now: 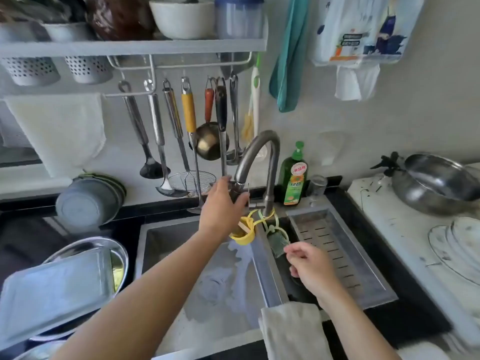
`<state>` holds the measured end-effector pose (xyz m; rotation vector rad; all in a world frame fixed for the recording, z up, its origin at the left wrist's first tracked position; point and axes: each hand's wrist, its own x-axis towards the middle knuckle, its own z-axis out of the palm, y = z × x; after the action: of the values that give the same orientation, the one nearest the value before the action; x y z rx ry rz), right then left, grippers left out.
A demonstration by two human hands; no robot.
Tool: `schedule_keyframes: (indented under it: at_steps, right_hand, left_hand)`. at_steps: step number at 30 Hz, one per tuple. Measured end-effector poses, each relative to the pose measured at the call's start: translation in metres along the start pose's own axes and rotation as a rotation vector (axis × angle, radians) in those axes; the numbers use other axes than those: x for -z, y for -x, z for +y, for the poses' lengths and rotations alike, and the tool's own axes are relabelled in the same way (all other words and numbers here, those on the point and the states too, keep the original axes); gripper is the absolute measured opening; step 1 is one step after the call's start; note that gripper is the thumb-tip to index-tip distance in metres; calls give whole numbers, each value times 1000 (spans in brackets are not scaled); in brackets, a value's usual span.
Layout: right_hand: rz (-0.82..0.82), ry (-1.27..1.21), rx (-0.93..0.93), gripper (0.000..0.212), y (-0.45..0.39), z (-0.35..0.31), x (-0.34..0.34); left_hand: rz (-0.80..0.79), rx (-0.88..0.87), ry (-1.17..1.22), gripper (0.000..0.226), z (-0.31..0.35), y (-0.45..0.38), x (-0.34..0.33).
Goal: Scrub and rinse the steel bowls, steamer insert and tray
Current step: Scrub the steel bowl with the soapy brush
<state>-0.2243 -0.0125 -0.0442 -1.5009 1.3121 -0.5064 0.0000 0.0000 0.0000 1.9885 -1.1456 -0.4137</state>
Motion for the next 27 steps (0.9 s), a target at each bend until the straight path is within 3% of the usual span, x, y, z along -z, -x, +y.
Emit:
schedule_keyframes:
  at_steps: [5, 9, 16, 20, 24, 27]
  right_hand:
    - [-49, -6, -99, 16, -51, 38, 24]
    - [-217, 78, -99, 16, -101, 56, 8]
    - [-478, 485, 76, 21, -166, 67, -70]
    - [-423, 691, 273, 26, -213, 52, -112]
    - [-243, 918, 360, 20, -265, 34, -148]
    - [-188, 1078, 361, 31, -281, 40, -170]
  left_hand:
    - [161, 15, 9, 40, 12, -17, -5]
    - [254, 87, 34, 35, 21, -30, -2]
    - [320, 76, -67, 42, 7, -18, 4]
    - [382, 133, -127, 29, -34, 26, 13]
    - [249, 381, -216, 23, -106, 63, 19]
    - [127, 559, -214, 27, -139, 85, 13]
